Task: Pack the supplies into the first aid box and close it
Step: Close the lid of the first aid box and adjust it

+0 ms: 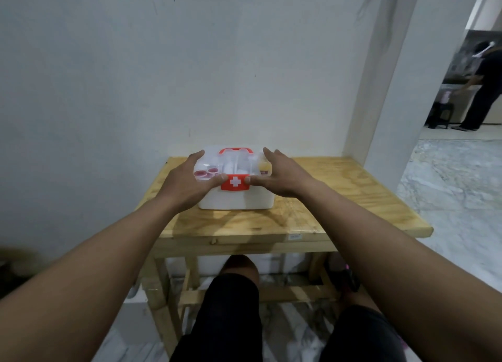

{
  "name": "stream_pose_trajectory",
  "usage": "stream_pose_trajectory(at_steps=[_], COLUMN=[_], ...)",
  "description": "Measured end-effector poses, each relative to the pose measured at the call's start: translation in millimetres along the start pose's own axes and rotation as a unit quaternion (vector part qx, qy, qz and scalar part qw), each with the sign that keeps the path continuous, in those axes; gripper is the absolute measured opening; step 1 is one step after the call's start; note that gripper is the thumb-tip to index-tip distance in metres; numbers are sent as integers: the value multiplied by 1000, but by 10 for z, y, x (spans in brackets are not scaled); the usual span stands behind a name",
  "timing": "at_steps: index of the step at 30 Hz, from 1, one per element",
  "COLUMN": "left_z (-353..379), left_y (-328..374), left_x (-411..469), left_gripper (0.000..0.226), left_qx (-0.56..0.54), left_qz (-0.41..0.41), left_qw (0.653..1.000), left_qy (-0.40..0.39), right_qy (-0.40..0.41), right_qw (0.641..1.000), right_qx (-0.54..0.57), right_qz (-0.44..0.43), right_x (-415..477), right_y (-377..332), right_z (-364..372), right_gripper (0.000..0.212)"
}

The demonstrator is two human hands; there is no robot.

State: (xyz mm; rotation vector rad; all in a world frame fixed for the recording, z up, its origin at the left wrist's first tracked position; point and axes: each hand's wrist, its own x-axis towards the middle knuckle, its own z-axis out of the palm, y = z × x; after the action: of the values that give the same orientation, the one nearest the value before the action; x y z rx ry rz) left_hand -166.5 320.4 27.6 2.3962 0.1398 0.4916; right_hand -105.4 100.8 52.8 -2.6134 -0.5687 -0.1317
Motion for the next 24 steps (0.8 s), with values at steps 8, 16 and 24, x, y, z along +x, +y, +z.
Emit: stream_pose_trajectory(at_steps=[8,16,24], left_z=[106,179,284], left_y=[-106,-173,-441], left_x=[7,18,156], left_gripper=[107,107,113], left_qx=[0,-25,-154], left_qz=[19,29,-22], left_qw=[1000,999,988], left_qy=[16,32,-6], right_qy=[35,41,41], right_qw=[999,996,977], right_qx=[16,73,208], right_qz=[-5,0,23], right_x=[-21,24,8], right_y=[49,140,292], right_z=[113,257,384], right_gripper=[102,111,115])
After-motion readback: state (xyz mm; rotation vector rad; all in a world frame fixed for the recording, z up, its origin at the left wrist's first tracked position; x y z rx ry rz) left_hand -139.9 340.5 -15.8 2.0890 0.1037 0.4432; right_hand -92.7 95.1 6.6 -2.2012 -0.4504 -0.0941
